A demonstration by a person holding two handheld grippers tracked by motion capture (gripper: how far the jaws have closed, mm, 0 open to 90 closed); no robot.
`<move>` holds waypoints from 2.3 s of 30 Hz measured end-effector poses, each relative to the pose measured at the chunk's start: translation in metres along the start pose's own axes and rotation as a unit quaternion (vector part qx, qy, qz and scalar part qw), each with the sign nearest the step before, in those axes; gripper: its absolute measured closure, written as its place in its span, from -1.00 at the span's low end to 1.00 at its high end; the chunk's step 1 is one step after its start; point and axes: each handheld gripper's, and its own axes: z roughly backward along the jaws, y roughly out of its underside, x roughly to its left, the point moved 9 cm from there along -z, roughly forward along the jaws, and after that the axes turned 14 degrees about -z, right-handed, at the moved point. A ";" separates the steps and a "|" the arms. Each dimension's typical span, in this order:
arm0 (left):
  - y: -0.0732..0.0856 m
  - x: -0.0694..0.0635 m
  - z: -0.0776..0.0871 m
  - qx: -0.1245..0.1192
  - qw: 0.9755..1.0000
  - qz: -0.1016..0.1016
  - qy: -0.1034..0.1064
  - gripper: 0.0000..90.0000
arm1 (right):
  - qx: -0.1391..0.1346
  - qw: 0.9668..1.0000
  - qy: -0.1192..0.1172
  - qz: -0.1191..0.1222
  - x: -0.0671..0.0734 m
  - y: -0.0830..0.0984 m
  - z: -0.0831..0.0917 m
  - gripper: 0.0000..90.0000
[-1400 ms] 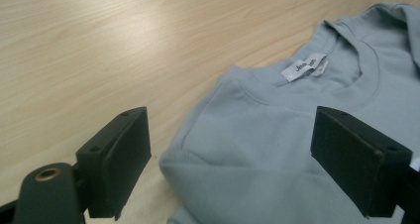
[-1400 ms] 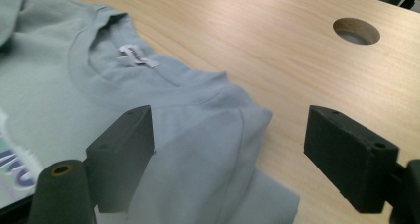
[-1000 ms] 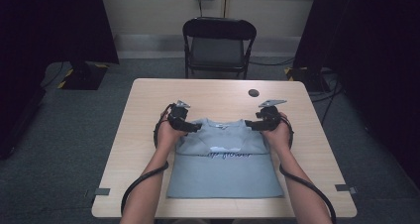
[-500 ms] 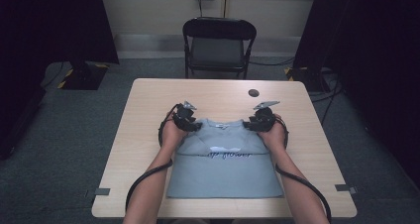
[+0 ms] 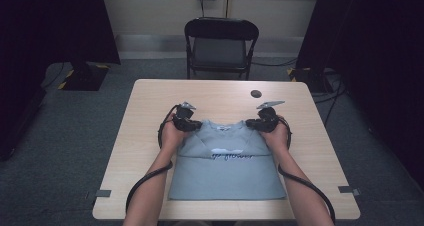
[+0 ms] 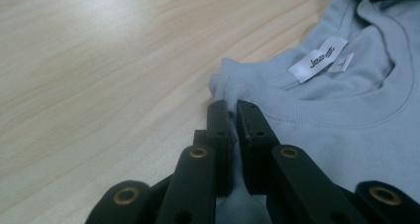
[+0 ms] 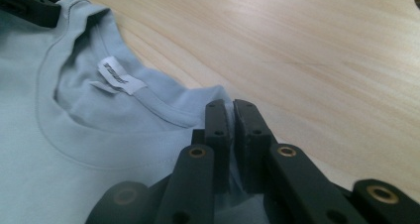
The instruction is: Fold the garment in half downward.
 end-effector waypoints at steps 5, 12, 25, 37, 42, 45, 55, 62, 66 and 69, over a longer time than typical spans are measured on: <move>-0.009 -0.006 0.015 -0.022 1.000 0.001 0.002 0.89 | -0.012 1.000 -0.011 -0.006 0.004 -0.001 0.012 0.90; -0.015 -0.017 0.034 -0.032 0.999 -0.005 0.003 0.89 | -0.033 0.999 -0.022 -0.001 0.013 -0.001 0.034 0.89; -0.014 -0.041 0.060 -0.048 0.999 -0.012 0.012 0.89 | -0.053 0.998 -0.035 0.021 0.037 0.007 0.067 0.89; -0.007 -0.063 0.077 -0.053 0.998 -0.021 0.021 0.89 | -0.049 0.997 -0.041 0.042 0.052 0.027 0.084 0.88; -0.003 -0.074 0.082 -0.050 0.998 -0.032 0.022 0.89 | -0.054 0.996 -0.050 0.045 0.059 0.037 0.092 0.87; 0.001 -0.079 0.085 -0.050 0.998 -0.034 0.024 0.88 | -0.056 0.996 -0.053 0.048 0.063 0.042 0.097 0.87; 0.010 -0.103 0.092 -0.040 0.997 -0.059 0.023 0.88 | -0.066 0.994 -0.063 0.054 0.071 0.059 0.113 0.85; 0.013 -0.114 0.096 -0.036 0.997 -0.062 0.026 0.87 | -0.068 0.994 -0.065 0.059 0.074 0.068 0.121 0.85; 0.019 -0.119 0.097 -0.036 0.997 -0.064 0.025 0.87 | -0.070 0.993 -0.066 0.062 0.076 0.074 0.125 0.84; 0.023 -0.125 0.098 -0.038 0.997 -0.060 0.029 0.87 | -0.068 0.993 -0.068 0.062 0.078 0.081 0.128 0.83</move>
